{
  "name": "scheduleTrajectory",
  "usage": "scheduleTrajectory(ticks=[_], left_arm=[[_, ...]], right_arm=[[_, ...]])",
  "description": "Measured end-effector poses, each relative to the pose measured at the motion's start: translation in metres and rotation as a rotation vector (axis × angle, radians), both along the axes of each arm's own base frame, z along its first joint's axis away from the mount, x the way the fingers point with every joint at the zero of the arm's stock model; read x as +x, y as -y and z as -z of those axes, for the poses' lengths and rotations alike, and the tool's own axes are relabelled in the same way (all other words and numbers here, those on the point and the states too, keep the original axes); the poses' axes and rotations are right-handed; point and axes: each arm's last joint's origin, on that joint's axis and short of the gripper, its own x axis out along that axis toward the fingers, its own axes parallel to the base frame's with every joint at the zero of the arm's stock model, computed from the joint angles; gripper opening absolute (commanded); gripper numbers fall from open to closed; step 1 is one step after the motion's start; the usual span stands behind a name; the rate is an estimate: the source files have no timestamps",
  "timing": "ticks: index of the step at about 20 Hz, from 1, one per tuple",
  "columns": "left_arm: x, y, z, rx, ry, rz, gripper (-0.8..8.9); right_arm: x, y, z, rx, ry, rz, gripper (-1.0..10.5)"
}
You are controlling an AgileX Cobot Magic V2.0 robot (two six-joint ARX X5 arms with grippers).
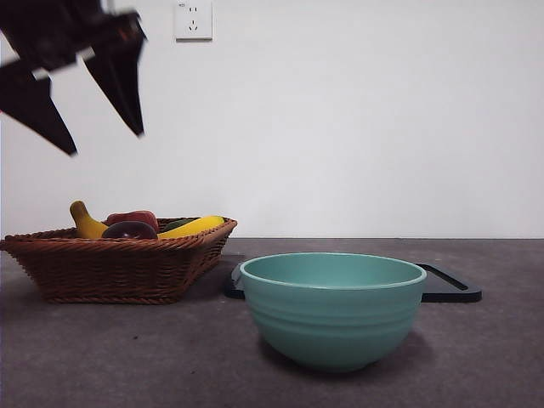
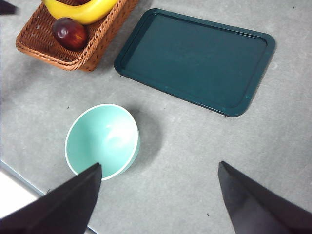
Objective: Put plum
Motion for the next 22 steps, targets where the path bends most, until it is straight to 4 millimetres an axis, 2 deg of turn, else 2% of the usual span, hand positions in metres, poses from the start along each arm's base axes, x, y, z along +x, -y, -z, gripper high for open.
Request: scheduleTrajectory(ticks=[7, 12, 22], left_arm=[[0.034, 0.014, 0.047, 0.032, -0.085, 0.007, 4.64], [0.048, 0.018, 0.070, 0.072, -0.098, -0.012, 4.64], [0.057, 0.024, 0.089, 0.083, -0.124, -0.001, 4.59]], right_arm=[[0.000, 0.000, 0.000, 0.000, 0.000, 0.000, 3.8], [0.000, 0.000, 0.000, 0.000, 0.000, 0.000, 3.8], [0.000, 0.000, 0.000, 0.000, 0.000, 0.000, 3.8]])
